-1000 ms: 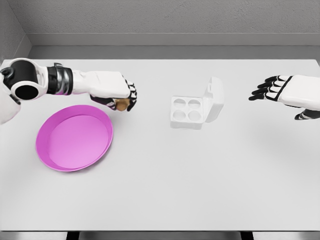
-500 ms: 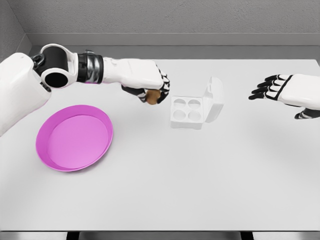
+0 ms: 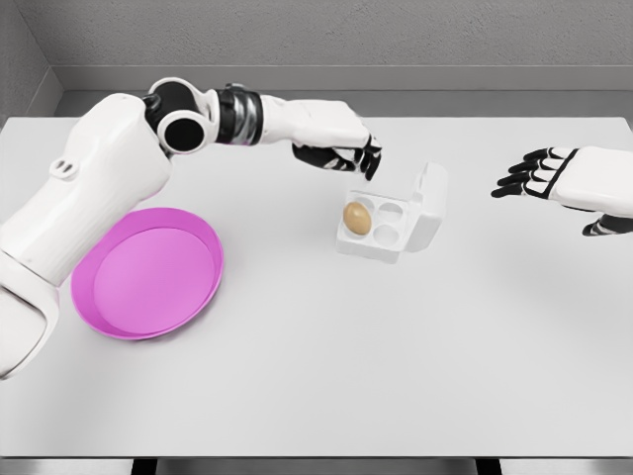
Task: Pack egg into the box and close the box lid
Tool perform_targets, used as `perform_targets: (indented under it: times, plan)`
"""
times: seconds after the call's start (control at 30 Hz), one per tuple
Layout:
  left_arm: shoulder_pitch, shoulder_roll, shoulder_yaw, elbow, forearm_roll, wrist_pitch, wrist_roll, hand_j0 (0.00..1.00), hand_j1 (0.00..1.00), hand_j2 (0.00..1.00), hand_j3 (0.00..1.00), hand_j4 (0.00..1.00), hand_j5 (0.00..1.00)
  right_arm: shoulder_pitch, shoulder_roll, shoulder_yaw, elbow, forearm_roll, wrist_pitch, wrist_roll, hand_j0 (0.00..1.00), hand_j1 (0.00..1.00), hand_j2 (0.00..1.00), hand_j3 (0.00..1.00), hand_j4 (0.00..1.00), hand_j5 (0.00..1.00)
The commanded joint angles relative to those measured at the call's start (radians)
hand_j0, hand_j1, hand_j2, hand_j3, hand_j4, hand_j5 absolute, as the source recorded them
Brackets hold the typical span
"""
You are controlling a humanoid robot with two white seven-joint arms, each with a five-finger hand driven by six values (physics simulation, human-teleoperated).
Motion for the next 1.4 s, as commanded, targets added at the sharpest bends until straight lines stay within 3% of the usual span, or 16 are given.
perform_targets:
  times: [0.0, 0.27, 0.33, 0.4, 0.43, 0.5, 0.9, 1.07, 1.1, 1.37]
  plan:
    - [0.0, 0.003, 0.015, 0.012, 0.01, 0.003, 0.002, 0.72, 0.72, 0.72, 0.72, 0.72, 0.72, 0.0, -0.001, 0.0, 0.0, -0.005, 0.003, 0.0, 1.0, 1.0, 1.0, 1.0, 1.0, 1.0]
    - [0.0, 0.018, 0.031, 0.012, 0.011, 0.003, 0.006, 0.94, 0.94, 0.94, 0.94, 0.94, 0.94, 0.0, -0.001, 0.006, -0.014, -0.005, 0.003, 0.0, 1.0, 1.0, 1.0, 1.0, 1.0, 1.0]
    - [0.0, 0.018, 0.04, 0.012, 0.011, 0.003, 0.006, 0.96, 0.96, 0.96, 0.96, 0.96, 0.96, 0.002, -0.001, 0.012, -0.015, -0.005, 0.003, 0.0, 1.0, 1.0, 1.0, 1.0, 1.0, 1.0]
    - [0.002, 0.06, 0.051, 0.011, 0.037, 0.003, 0.01, 1.0, 1.0, 1.0, 1.0, 1.0, 1.0, 0.002, -0.001, 0.012, -0.015, -0.005, 0.003, 0.0, 1.0, 1.0, 1.0, 1.0, 1.0, 1.0]
    - [0.006, 0.11, 0.049, 0.011, 0.123, 0.003, 0.01, 1.0, 1.0, 1.0, 1.0, 1.0, 1.0, 0.003, -0.001, 0.015, -0.014, -0.005, 0.003, 0.0, 1.0, 1.0, 1.0, 1.0, 1.0, 1.0]
    - [0.017, 0.184, 0.051, 0.011, 0.194, 0.003, 0.01, 1.0, 1.0, 1.0, 1.0, 1.0, 1.0, 0.002, -0.001, 0.025, -0.015, -0.005, 0.003, 0.0, 1.0, 1.0, 1.0, 1.0, 1.0, 1.0]
    - [0.032, 0.233, 0.051, -0.003, 0.197, 0.003, 0.01, 1.0, 1.0, 1.0, 1.0, 1.0, 1.0, -0.012, 0.02, 0.083, -0.021, 0.004, 0.003, 0.0, 1.0, 1.0, 1.0, 1.0, 1.0, 1.0]
    - [0.032, 0.233, 0.051, 0.003, 0.198, 0.003, 0.01, 1.0, 1.0, 1.0, 1.0, 1.0, 1.0, -0.028, 0.066, 0.087, -0.014, 0.046, 0.003, 0.0, 1.0, 1.0, 1.0, 1.0, 1.0, 1.0]
    - [0.031, 0.233, 0.051, 0.008, 0.197, 0.003, 0.01, 1.0, 1.0, 1.0, 1.0, 1.0, 1.0, -0.04, 0.078, 0.124, -0.014, 0.081, 0.003, 0.0, 1.0, 1.0, 1.0, 1.0, 1.0, 1.0]
    - [0.025, 0.25, 0.052, 0.011, 0.197, 0.003, 0.009, 1.0, 1.0, 1.0, 1.0, 1.0, 1.0, -0.075, 0.1, 0.16, -0.017, 0.083, 0.003, 0.0, 1.0, 1.0, 1.0, 1.0, 1.0, 1.0]
